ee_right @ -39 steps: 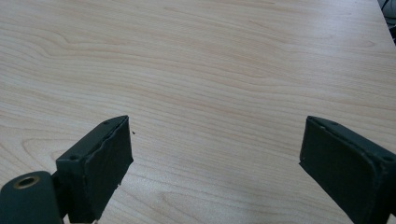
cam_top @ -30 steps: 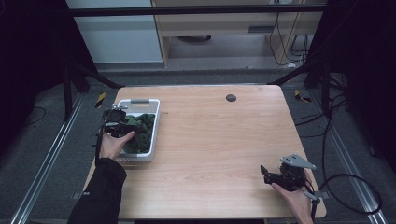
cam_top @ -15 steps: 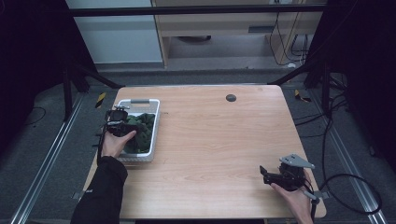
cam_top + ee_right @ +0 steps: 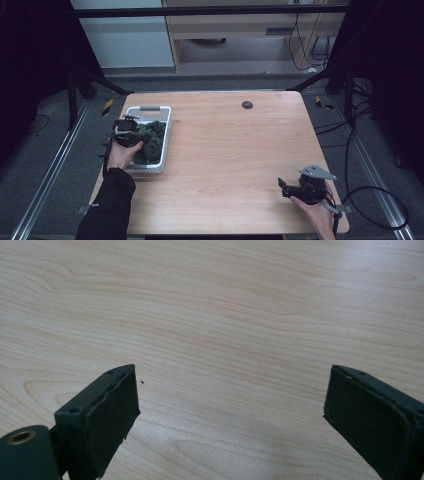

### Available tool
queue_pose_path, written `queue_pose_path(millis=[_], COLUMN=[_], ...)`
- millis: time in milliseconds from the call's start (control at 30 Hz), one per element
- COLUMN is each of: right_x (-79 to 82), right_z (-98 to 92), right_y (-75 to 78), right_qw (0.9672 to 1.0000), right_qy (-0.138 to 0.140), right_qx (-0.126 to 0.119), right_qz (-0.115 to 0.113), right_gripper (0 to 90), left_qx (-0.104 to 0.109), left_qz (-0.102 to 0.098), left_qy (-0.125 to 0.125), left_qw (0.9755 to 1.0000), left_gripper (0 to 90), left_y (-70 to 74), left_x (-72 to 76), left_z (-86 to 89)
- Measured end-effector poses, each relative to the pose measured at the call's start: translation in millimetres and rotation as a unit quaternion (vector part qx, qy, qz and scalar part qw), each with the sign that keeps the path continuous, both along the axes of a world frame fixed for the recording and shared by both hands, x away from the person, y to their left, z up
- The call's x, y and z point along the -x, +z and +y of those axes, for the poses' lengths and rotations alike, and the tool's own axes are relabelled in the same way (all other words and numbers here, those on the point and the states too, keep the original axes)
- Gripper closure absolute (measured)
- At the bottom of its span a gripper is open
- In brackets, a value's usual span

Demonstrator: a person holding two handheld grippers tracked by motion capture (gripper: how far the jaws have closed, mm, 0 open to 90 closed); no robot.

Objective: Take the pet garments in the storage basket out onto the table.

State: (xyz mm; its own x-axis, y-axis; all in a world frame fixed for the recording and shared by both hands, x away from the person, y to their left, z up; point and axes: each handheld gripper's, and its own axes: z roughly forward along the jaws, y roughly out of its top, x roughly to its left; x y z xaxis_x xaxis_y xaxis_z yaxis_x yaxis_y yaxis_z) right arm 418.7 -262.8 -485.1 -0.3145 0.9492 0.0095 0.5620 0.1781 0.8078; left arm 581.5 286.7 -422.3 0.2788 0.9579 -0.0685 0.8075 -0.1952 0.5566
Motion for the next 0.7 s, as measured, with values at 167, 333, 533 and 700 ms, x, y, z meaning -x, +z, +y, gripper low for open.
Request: queue_pose_path(millis=[167,333,533,700], right_x=[0.3,-0.2,0.3,0.7], right_z=[1.0,0.2,0.5,1.0], right_y=[0.4,0.1,0.1,0.1], right_qw=[1.0,1.0,1.0,1.0], right_qy=[0.0,0.0,0.0,0.0], right_qx=[-0.005,-0.002,-0.006,-0.006], right_qz=[0.004,0.001,0.005,0.005], right_gripper=[7.6,7.6,7.6,7.6], left_qx=[0.008,0.021,0.024,0.026], left_qz=[-0.005,-0.017,-0.03,-0.045], left_qy=[-0.003,-0.003,-0.01,-0.015], left_qw=[1.0,0.9996,0.9992,0.9986], left_gripper=[76.2,77.8,78.6,78.8], left_y=[3.8,12.2,24.0,36.5], left_x=[3.8,10.2,17.4,24.3], left_z=[2.5,6.5,9.7,12.0])
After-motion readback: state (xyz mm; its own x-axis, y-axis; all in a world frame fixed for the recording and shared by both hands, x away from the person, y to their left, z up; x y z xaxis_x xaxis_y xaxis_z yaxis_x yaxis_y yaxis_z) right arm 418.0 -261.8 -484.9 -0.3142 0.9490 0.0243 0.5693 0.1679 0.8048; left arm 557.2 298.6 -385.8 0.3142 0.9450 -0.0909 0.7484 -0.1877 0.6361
